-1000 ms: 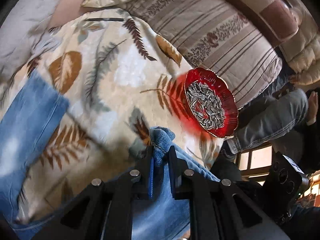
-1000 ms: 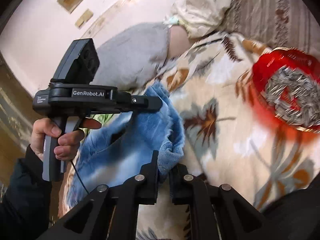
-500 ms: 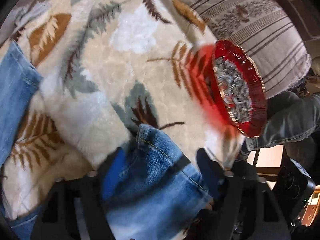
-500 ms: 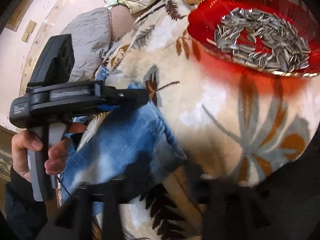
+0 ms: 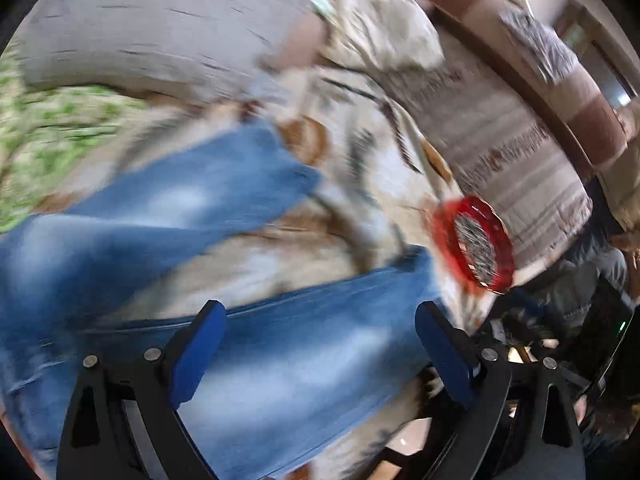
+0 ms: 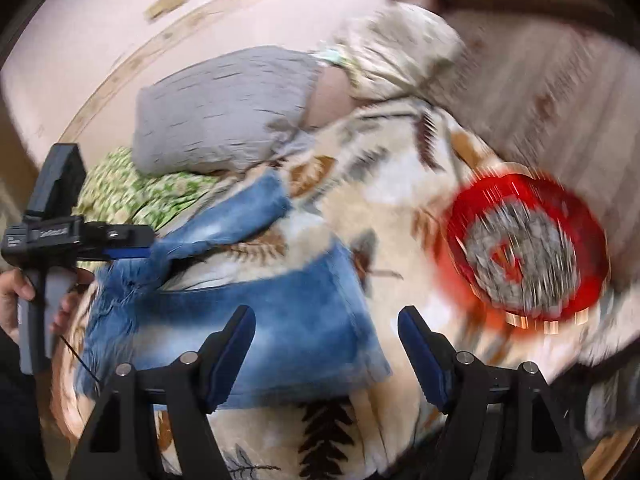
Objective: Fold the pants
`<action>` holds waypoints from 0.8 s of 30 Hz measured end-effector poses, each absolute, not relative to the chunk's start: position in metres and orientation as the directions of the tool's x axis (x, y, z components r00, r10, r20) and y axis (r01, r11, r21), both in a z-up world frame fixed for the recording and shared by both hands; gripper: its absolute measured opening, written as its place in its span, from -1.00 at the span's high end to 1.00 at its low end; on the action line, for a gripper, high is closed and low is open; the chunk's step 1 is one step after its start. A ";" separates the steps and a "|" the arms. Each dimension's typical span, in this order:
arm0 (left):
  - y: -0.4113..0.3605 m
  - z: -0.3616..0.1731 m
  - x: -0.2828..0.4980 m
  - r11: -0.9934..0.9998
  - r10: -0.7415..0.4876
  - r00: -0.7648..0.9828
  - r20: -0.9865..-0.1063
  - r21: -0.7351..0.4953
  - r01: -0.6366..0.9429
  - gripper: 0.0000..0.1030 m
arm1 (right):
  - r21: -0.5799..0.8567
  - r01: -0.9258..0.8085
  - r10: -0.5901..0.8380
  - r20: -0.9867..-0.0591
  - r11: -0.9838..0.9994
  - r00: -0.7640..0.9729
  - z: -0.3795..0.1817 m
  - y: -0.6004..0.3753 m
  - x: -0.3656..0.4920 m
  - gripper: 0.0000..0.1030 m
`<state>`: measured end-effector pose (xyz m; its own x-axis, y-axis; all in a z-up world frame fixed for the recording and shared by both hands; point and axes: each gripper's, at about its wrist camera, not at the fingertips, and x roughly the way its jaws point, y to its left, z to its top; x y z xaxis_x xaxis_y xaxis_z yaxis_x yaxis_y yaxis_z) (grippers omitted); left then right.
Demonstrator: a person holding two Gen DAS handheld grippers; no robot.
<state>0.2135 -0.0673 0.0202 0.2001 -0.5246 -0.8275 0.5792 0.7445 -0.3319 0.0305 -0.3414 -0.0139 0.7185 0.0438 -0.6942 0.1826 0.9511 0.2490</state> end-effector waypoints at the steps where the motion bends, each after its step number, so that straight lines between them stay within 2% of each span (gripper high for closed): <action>1: -0.052 0.024 0.216 0.754 -0.522 0.221 -0.824 -0.325 0.570 -0.85 | 0.231 0.156 0.049 -0.692 0.960 0.720 -0.008 -0.337 0.038 -0.49; 8: 0.017 0.051 0.249 0.803 -0.463 0.323 -0.825 -0.237 0.546 -0.85 | 0.071 -0.062 0.094 -0.659 0.996 0.746 0.056 -0.297 0.114 -0.53; 12: 0.019 0.051 0.277 0.821 -0.383 0.336 -0.860 -0.150 0.551 -0.85 | 0.109 -0.156 0.187 -0.699 0.982 0.690 0.069 -0.285 0.181 -0.54; 16: 0.008 0.034 0.314 0.821 -0.312 0.319 -0.895 -0.085 0.564 -0.85 | 0.102 -0.200 0.205 -0.767 0.975 0.608 0.057 -0.275 0.243 -0.54; 20: -0.009 0.006 0.352 0.817 -0.268 0.275 -0.923 -0.066 0.573 -0.85 | 0.090 -0.194 0.177 -0.851 0.977 0.494 0.019 -0.276 0.314 -0.54; 24: -0.022 -0.023 0.378 0.797 -0.236 0.237 -0.942 -0.048 0.602 -0.85 | 0.102 -0.173 0.166 -0.895 0.980 0.414 -0.023 -0.286 0.371 -0.54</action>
